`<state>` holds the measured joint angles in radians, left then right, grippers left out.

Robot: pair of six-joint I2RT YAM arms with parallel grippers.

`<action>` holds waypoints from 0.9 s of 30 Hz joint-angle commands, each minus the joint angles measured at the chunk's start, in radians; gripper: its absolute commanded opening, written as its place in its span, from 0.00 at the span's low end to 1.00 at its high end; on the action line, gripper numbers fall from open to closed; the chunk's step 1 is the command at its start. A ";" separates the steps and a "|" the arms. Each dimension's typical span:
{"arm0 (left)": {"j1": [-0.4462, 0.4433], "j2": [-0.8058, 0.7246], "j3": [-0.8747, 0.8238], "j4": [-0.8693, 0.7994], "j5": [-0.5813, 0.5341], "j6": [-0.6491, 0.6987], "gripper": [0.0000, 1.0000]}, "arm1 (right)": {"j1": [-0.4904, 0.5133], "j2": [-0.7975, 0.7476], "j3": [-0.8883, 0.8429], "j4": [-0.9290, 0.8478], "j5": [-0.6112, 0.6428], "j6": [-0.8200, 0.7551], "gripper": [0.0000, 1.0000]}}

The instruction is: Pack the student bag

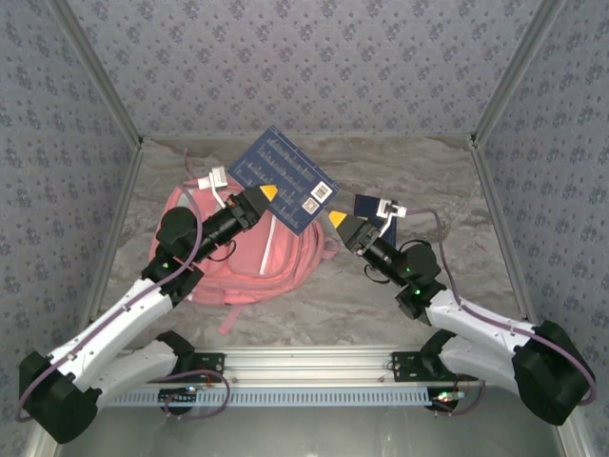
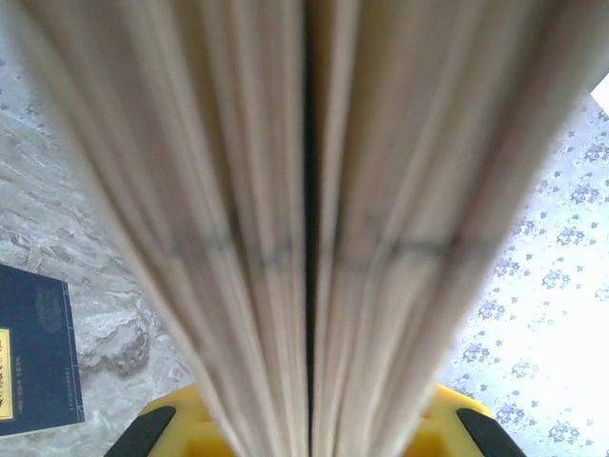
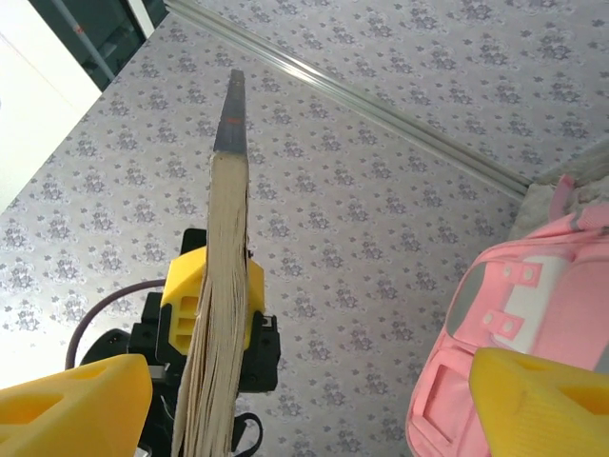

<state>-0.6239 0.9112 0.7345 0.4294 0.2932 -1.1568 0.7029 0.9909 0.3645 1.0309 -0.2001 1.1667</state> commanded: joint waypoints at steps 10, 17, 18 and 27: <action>-0.002 0.028 0.026 0.057 0.002 -0.001 0.00 | 0.015 0.062 0.111 0.046 -0.024 -0.006 0.95; -0.007 0.037 0.002 0.078 -0.004 -0.007 0.00 | 0.024 0.228 0.173 0.196 -0.028 0.066 0.87; -0.008 0.038 0.000 0.079 -0.003 -0.007 0.00 | 0.026 0.245 0.179 0.218 -0.028 0.079 0.87; -0.010 0.032 -0.041 0.080 -0.025 -0.009 0.00 | 0.037 0.359 0.234 0.304 0.006 0.113 0.75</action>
<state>-0.6250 0.9577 0.6994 0.4278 0.2855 -1.1614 0.7315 1.3411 0.5564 1.2507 -0.2127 1.2663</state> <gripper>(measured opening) 0.109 0.755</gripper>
